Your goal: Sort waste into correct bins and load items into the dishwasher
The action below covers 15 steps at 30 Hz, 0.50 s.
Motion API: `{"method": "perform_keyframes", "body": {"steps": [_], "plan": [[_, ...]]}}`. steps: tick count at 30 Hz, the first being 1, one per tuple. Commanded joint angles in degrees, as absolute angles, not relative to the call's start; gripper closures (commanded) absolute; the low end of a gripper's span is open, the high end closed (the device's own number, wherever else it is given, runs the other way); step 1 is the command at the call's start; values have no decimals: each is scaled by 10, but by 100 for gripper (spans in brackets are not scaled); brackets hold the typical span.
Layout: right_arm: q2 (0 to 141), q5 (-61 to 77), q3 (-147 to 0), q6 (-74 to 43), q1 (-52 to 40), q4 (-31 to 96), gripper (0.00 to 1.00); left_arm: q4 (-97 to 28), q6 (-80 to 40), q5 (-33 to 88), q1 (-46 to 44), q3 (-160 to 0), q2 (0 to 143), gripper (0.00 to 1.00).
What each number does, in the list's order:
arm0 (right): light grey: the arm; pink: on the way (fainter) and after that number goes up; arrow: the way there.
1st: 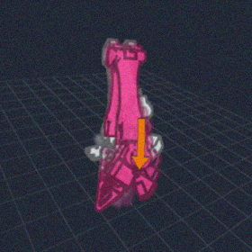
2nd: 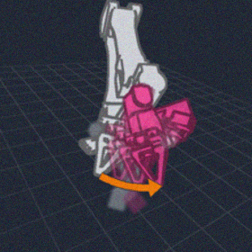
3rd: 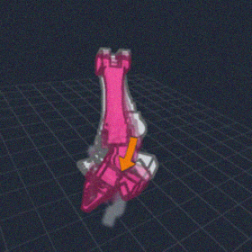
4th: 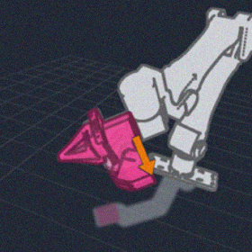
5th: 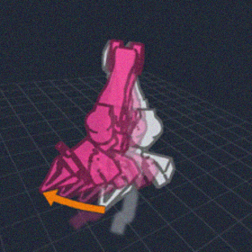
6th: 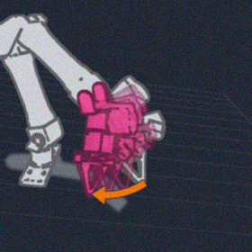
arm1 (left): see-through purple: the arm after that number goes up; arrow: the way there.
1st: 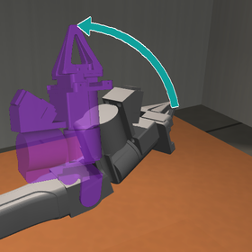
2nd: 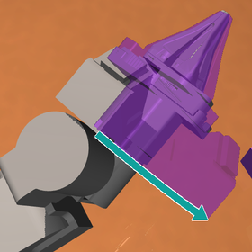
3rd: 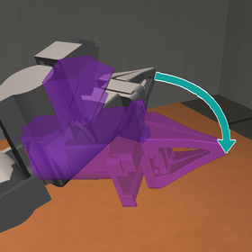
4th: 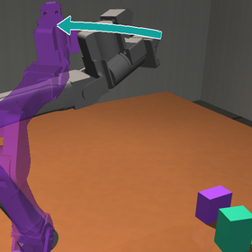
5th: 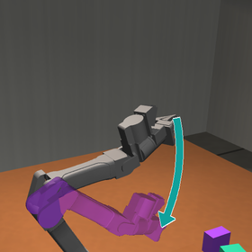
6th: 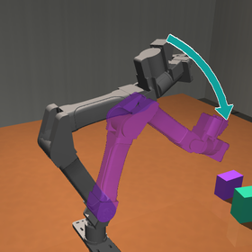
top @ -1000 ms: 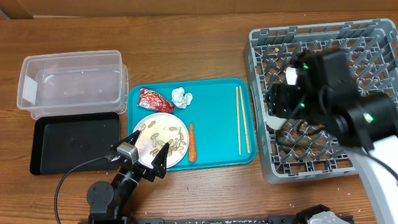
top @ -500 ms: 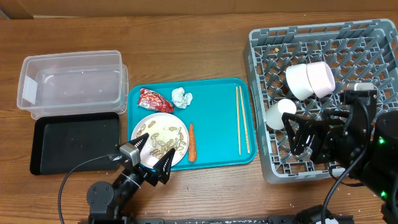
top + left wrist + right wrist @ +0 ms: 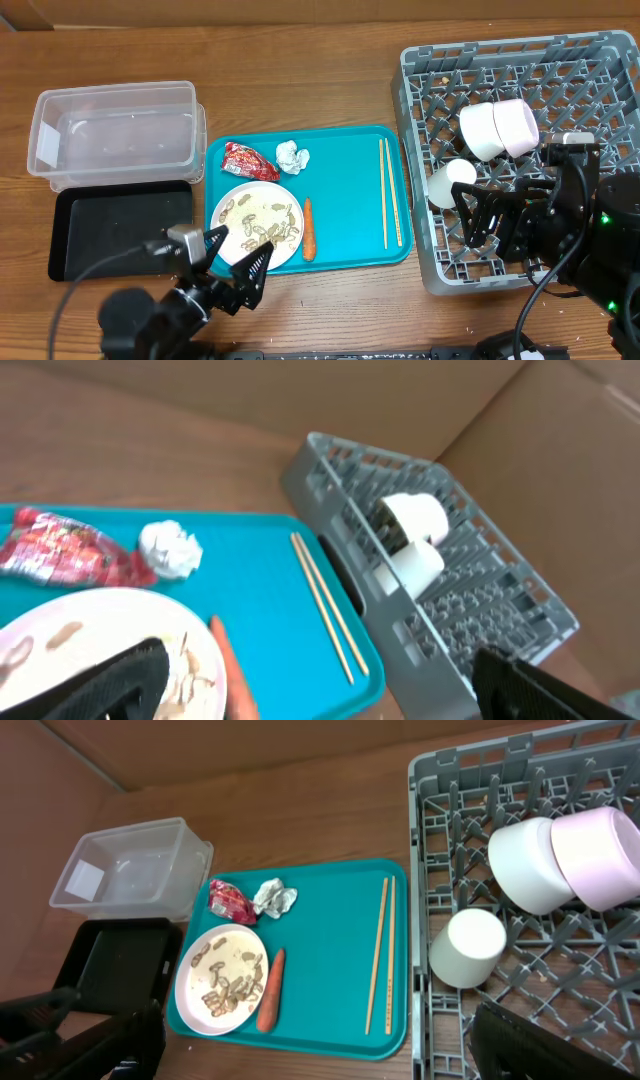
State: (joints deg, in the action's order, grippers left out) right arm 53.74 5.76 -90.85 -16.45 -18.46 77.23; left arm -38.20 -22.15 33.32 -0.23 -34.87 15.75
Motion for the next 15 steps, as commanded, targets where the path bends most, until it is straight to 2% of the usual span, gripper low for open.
{"method": "perform_keyframes", "body": {"steps": [1,7,11,15], "plan": [[535,61,-916,-161,-186,771,0,-423,-171,310,0,-445,258,0],[535,61,-916,-161,-186,771,0,-523,-137,310,-17,-602,449,0],[535,61,-916,-161,-186,771,0,-569,-108,271,-85,-667,542,0],[535,61,-916,-161,-186,771,0,-555,-72,249,-157,-672,608,0]]}}
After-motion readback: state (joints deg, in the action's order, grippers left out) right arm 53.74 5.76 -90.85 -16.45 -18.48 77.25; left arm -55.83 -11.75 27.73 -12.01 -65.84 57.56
